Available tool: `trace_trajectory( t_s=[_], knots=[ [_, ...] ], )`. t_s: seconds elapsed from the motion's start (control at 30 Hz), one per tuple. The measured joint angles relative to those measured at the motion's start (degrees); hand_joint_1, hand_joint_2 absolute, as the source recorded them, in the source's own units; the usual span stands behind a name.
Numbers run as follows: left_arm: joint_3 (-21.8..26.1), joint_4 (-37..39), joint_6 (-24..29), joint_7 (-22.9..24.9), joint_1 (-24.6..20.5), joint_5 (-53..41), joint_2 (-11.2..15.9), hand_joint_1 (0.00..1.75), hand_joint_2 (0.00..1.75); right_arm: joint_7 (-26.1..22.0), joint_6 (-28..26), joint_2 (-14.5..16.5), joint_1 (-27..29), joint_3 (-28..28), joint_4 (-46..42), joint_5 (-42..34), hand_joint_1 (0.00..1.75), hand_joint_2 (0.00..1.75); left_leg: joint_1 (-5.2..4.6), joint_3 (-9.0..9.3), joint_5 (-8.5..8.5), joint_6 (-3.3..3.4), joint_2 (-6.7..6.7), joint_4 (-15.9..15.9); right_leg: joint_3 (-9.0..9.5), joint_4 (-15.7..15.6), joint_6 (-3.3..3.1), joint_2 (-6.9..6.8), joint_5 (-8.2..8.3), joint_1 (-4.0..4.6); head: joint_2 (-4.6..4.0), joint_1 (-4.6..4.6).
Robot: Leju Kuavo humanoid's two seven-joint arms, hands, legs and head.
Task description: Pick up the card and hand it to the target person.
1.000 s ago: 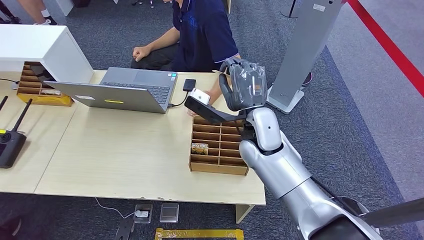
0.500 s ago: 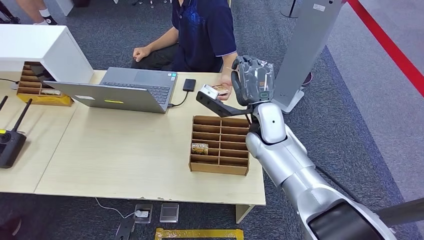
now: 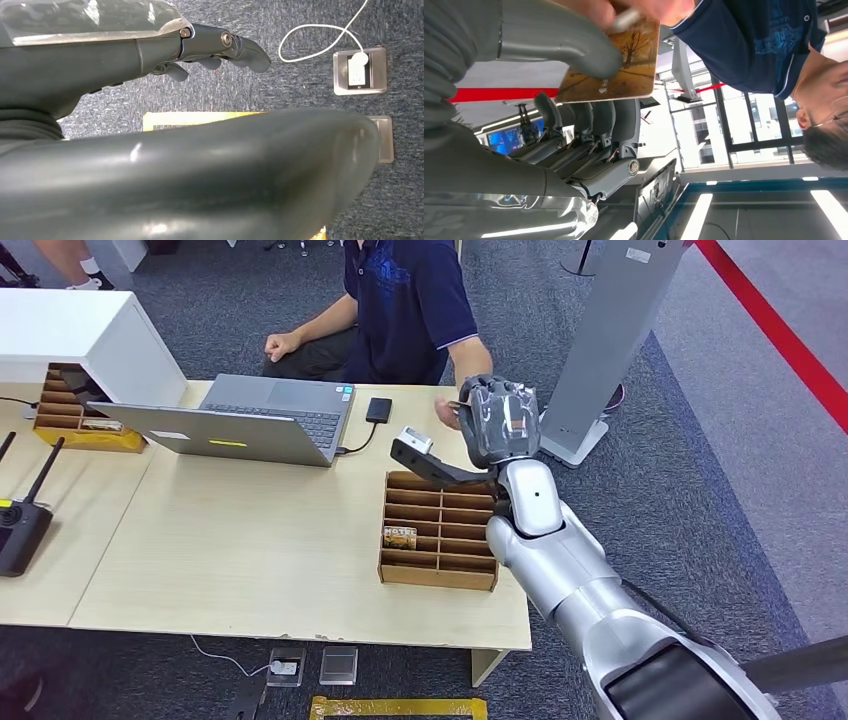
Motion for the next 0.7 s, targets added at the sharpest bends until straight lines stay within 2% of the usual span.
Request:
trace_trajectory(
  t_s=[0.07,0.2,0.33,0.43,0.57,0.67,0.7],
  knots=[
    [0.0,0.0,0.1,0.4,0.0,0.0,0.1,0.00,0.00,0.5,1.6,0.1,0.0,0.8,0.0,0.3,0.00,1.75,0.00,-0.02,0.00,0.00,0.00,0.0,-0.02,0.0,0.00,-0.01,0.00,0.01,0.00,0.00],
    [0.4,-0.1,0.2,0.3,0.0,0.2,0.2,0.00,0.00,1.8,4.6,0.1,0.2,1.8,-0.1,1.1,0.00,1.75,0.00,-0.04,0.00,0.01,0.02,0.0,-0.04,0.0,0.00,-0.01,0.01,0.01,0.00,0.00],
    [0.8,-0.1,0.3,-0.1,0.1,0.4,-0.1,0.00,0.00,1.1,4.3,0.1,0.9,1.0,-0.7,-0.1,0.00,0.00,0.01,0.03,0.00,0.01,-0.02,0.0,0.05,0.0,0.01,-0.01,0.00,0.01,0.00,0.00],
    [1.1,0.0,0.4,-0.1,0.1,0.6,-0.3,0.00,0.00,-1.7,2.3,0.2,1.7,-1.9,-1.9,-4.1,0.00,0.00,0.01,0.00,0.00,0.01,-0.02,0.0,0.02,0.0,0.01,-0.03,0.00,0.01,0.00,0.00],
    [1.6,0.2,0.8,0.2,0.1,0.9,-0.7,0.00,0.00,-13.8,0.3,1.4,4.3,-10.9,-4.6,-19.8,0.00,0.00,0.00,-0.06,0.01,0.02,-0.03,0.0,-0.03,0.0,0.01,-0.06,0.00,0.01,0.00,0.00],
    [1.9,0.3,1.1,0.6,0.1,0.9,-0.8,0.00,0.00,-24.7,3.5,2.3,7.1,-16.0,-7.5,-36.4,0.00,0.00,0.00,-0.03,0.01,0.01,-0.02,0.0,-0.02,0.0,0.00,-0.04,0.00,0.01,0.00,0.00],
    [2.0,0.3,1.1,0.7,0.1,0.9,-0.9,0.00,0.00,-26.7,4.1,2.4,7.8,-16.7,-8.2,-39.7,0.00,0.00,0.00,-0.01,0.01,0.01,-0.03,0.0,0.00,0.0,0.01,-0.03,0.00,0.00,0.00,0.00]
  ],
)
